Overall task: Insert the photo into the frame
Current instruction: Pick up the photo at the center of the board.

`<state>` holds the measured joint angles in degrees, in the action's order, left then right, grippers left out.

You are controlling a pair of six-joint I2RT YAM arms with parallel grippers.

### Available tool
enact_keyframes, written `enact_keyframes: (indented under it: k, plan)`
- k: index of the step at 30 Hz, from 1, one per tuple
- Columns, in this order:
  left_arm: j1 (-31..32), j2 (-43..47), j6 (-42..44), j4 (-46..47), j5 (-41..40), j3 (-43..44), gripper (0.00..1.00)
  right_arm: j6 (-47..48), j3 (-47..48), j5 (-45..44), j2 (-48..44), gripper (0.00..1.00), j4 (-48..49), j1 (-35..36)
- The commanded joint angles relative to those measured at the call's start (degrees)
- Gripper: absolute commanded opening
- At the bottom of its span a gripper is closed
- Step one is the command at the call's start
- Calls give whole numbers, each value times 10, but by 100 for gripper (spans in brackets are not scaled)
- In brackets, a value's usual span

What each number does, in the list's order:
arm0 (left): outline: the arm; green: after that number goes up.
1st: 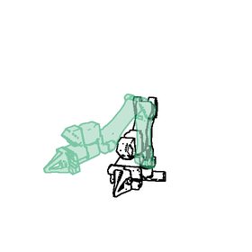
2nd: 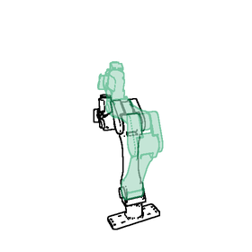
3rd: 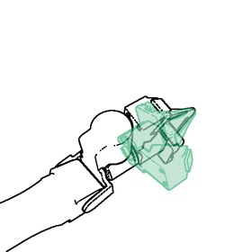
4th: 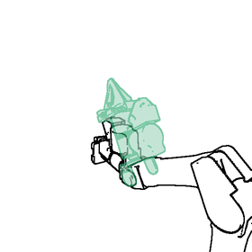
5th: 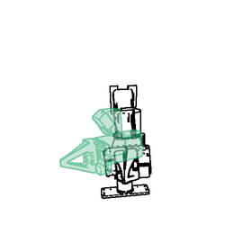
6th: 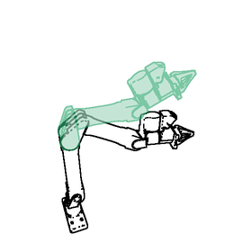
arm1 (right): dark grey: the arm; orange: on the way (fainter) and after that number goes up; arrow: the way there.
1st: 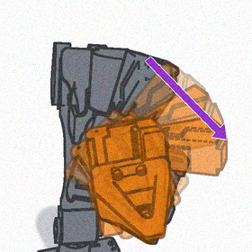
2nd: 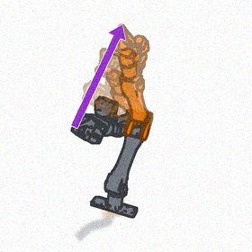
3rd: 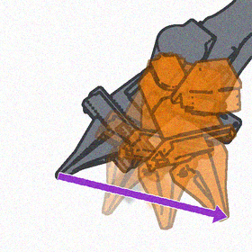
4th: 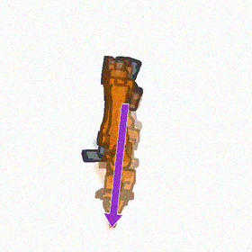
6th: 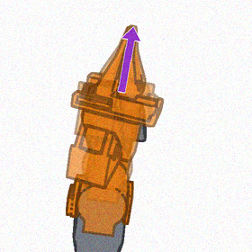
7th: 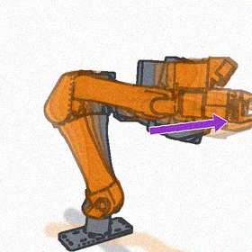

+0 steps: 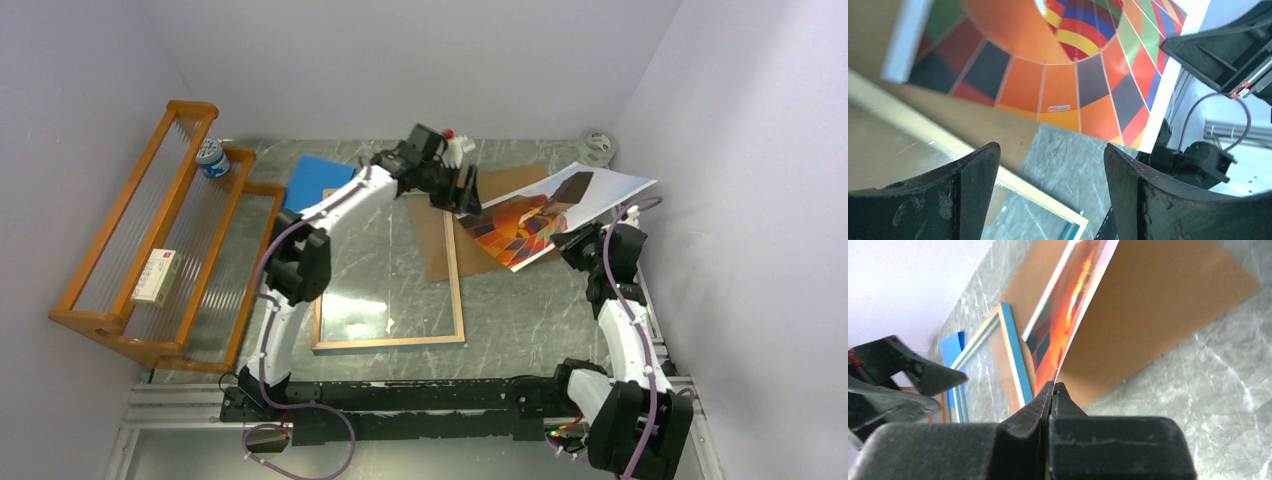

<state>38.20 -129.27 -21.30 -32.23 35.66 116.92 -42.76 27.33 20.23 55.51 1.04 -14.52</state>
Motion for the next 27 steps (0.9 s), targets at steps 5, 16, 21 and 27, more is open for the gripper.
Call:
enact_keyframes:
  k: [5, 16, 21, 27]
  plan:
    - [-74, 146, -50, 5, -111, -70, 84, 13, 123, -11, -58, 0, -109, -2]
    - [-152, 230, -206, -46, -95, -157, 94, -201, 221, 54, -40, 0, -86, 6]
    - [-166, 280, -267, 13, -47, -226, 94, -248, 228, 84, -17, 0, -20, 39]
    - [-169, 332, -436, 330, 40, -392, 94, -277, 223, 60, 7, 0, 25, 120]
